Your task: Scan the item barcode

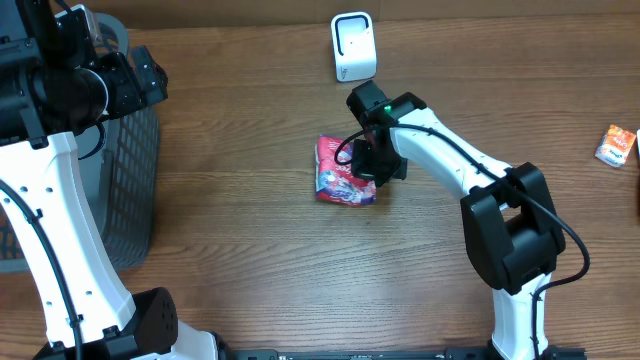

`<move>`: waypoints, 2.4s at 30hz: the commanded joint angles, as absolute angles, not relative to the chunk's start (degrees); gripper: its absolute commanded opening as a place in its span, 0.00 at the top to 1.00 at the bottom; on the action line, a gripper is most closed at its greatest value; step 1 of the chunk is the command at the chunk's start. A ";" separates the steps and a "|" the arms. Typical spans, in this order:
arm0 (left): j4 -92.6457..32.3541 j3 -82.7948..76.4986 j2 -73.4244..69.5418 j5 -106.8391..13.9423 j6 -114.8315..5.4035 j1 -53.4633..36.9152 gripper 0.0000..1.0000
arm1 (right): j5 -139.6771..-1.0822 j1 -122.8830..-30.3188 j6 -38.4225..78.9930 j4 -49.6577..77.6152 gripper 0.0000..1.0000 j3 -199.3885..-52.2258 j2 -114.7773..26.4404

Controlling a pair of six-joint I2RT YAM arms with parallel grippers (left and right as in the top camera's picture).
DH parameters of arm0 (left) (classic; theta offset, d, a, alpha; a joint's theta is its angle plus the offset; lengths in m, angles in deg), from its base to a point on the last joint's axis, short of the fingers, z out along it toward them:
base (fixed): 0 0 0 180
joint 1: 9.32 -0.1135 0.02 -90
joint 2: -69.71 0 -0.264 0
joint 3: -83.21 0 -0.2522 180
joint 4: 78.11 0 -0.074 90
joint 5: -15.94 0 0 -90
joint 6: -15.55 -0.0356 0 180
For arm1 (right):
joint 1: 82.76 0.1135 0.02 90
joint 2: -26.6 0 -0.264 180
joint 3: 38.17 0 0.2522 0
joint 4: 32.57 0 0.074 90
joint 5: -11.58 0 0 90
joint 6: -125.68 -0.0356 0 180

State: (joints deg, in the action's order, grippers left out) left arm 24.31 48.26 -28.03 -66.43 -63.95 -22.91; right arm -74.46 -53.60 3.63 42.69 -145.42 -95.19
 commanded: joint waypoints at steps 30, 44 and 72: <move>24.11 49.02 -27.79 -66.82 -64.17 -22.80 0.00 | -111.72 -32.24 5.73 55.47 0.09 -157.42 -97.88; 24.11 49.02 -27.79 -66.82 -64.17 -22.80 0.00 | -111.35 -32.26 2.21 53.68 0.43 -153.95 -102.43; 24.11 49.02 -27.79 -66.82 -64.17 -22.80 0.00 | -57.52 -45.44 14.25 59.04 0.96 -174.43 -96.50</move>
